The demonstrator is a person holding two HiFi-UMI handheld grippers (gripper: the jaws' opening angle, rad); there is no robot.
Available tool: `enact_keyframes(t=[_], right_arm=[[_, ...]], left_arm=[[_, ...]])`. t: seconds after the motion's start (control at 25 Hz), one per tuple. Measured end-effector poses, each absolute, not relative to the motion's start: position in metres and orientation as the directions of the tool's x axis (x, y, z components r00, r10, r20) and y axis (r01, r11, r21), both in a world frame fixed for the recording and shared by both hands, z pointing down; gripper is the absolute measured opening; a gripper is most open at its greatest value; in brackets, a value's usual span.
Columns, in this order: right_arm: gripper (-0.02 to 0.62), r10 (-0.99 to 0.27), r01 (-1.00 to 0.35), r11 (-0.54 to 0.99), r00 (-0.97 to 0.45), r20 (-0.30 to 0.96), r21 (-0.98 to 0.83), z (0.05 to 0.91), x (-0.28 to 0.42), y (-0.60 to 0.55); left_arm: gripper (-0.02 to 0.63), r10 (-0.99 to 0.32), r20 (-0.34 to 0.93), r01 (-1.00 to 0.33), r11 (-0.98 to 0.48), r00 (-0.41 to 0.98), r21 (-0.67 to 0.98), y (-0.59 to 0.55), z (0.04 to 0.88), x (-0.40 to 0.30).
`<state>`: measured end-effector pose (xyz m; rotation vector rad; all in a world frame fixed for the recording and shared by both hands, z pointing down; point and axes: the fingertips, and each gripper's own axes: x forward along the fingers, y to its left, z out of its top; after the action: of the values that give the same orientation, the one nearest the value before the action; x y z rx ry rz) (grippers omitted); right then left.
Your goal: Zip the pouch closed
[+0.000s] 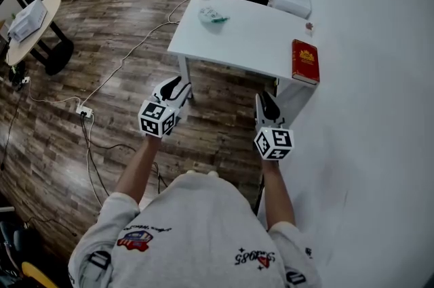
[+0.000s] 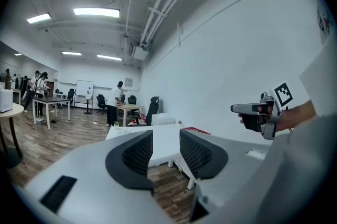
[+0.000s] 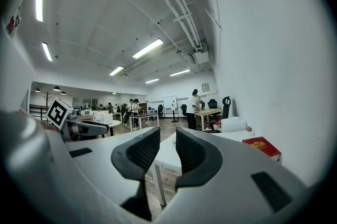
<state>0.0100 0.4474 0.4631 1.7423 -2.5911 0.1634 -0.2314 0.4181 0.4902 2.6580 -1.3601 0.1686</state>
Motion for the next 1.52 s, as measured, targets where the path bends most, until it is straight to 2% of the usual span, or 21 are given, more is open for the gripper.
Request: enact_keyframes(t=[0.2,0.32,0.4,1.2,1.52], right_arm=[[0.188,-0.930,-0.931,0.355,-0.361,0.070,-0.088,0.472,0.020,0.439],[0.281,-0.933,-0.934,0.346,-0.353,0.074,-0.084,0.477,0.024,0.434],[0.311,-0.933,-0.935,0.345,-0.351,0.077,-0.081,0.479,0.026,0.432],[0.322,-0.922,-0.922,0.365,-0.377,0.088,-0.127,0.494,0.075,0.434],[0.321,-0.920,-0.921,0.365,-0.380,0.098,-0.137,0.503,0.075,0.416]], left_arm=[[0.221,-0.787,0.167,-0.804,-0.588,0.594,0.090,0.413,0.494,-0.221],[0.242,-0.787,0.169,-0.804,-0.587,0.593,0.093,0.410,0.496,-0.218],[0.244,-0.788,0.170,-0.805,-0.585,0.592,0.094,0.409,0.496,-0.216],[0.244,-0.805,0.173,-0.823,-0.558,0.567,0.104,0.417,0.502,-0.168],[0.244,-0.810,0.180,-0.829,-0.548,0.559,0.109,0.397,0.508,-0.172]])
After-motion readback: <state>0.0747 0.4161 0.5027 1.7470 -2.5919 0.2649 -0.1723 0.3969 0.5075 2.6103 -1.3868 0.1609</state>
